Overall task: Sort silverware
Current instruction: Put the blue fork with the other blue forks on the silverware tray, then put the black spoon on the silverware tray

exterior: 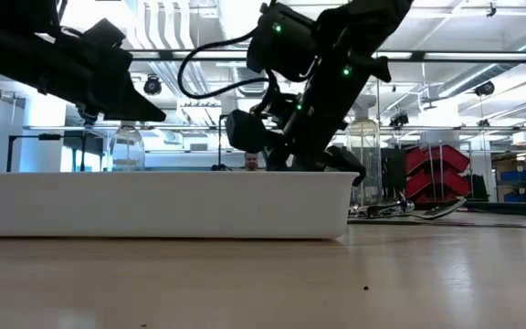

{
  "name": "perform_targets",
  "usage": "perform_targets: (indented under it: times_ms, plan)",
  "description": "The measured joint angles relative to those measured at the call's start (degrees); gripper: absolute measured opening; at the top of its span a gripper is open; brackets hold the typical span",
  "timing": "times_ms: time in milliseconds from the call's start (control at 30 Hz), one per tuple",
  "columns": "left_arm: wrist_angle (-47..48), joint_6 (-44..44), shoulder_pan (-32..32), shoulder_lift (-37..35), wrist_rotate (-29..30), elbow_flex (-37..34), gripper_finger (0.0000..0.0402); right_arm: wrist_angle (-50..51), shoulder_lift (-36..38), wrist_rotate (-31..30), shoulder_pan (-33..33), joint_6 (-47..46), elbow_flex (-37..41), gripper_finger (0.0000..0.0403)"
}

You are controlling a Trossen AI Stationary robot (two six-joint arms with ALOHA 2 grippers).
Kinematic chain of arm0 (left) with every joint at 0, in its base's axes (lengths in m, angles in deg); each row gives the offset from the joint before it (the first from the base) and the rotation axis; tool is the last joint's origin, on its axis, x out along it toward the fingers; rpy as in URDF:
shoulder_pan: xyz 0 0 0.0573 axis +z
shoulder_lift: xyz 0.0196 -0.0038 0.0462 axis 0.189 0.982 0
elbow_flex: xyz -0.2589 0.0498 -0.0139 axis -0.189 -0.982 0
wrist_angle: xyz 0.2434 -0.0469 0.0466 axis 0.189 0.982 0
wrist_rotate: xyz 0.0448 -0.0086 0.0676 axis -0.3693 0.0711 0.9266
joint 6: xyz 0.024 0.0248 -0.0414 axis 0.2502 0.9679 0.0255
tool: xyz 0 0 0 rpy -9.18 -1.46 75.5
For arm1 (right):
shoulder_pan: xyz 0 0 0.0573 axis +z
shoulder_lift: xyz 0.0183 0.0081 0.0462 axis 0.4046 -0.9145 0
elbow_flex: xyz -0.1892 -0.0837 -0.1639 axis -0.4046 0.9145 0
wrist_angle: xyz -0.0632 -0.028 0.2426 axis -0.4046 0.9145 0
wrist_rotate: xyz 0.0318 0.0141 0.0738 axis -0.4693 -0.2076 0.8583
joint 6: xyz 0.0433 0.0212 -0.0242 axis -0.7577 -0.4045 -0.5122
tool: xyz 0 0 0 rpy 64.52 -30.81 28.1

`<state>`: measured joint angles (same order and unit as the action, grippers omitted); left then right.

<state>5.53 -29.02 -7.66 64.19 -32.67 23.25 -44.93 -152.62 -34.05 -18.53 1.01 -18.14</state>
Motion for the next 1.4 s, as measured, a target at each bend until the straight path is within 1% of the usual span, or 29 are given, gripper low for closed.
perform_targets:
  times_ms: [100,200,300,400,467,567,633,700,800,867,900,1000,1100,1167,1267,1333,1400]
  plan:
    - [-0.03,-1.40,-0.06,0.04,-0.21,0.00,0.0016,0.16,0.85,1.16,0.03,2.97,0.01,0.0094]
    - [-0.18,-1.53,-0.23,0.04,-1.75,0.00,0.0016,0.93,2.66,5.81,-0.30,11.12,-0.30,0.0121]
    - [-0.98,-1.55,-0.53,0.04,-3.92,0.00,0.0016,2.84,5.98,9.86,-0.33,17.53,-1.72,0.0138]
    - [-2.53,-2.25,-0.85,0.26,-6.47,0.00,0.0016,5.26,10.21,9.16,1.61,27.05,-2.26,0.0144]
    - [-3.92,-2.66,-0.98,1.07,-6.47,-0.02,0.0016,8.30,12.77,9.01,3.57,32.96,-2.16,0.0146]
    - [-6.51,-2.98,-1.00,3.13,-6.47,0.01,0.0016,14.79,16.29,7.59,6.98,35.79,-1.68,0.0144]
    - [-8.20,-3.55,-0.99,5.30,-6.44,-0.03,0.0016,17.55,18.65,5.48,9.63,35.86,-0.18,0.0140]
    - [-12.15,-3.98,-0.96,8.09,-6.51,0.04,0.0016,18.02,21.08,2.37,12.96,35.85,2.54,0.0134]
    - [-20.36,-3.37,-0.75,12.99,-6.51,0.02,0.0016,18.35,24.69,-1.57,17.12,35.85,8.75,0.0123]
    - [-25.37,-2.32,-0.34,16.26,-6.50,0.12,0.0016,17.21,27.07,-2.77,18.35,35.11,13.84,0.0113]
    - [-27.02,-2.12,0.05,17.83,-6.48,0.51,0.0016,16.18,28.02,-3.36,18.45,32.99,16.56,0.0108]
    - [-28.73,-2.93,1.79,21.53,-7.52,2.90,0.0016,15.99,30.00,-7.89,16.86,20.80,23.59,0.0090]
    - [-28.76,-3.40,4.02,24.96,-12.05,6.15,0.0016,16.60,31.65,-12.49,13.93,8.94,28.64,0.0073]
    - [-28.64,-2.82,5.33,27.03,-14.49,8.39,0.0016,17.71,32.11,-13.79,11.80,3.67,30.93,0.0063]
    - [-27.29,-1.31,6.88,29.50,-15.70,11.76,0.0016,19.72,32.65,-14.74,8.15,2.15,32.29,0.0051]
    - [-24.87,-0.94,7.59,30.72,-15.69,13.48,0.0016,21.37,32.52,-14.22,5.92,4.22,32.83,0.0045]
    - [-22.88,-0.86,8.12,31.89,-15.92,15.32,0.0016,21.04,32.46,-11.63,3.90,8.10,32.86,0.0040]
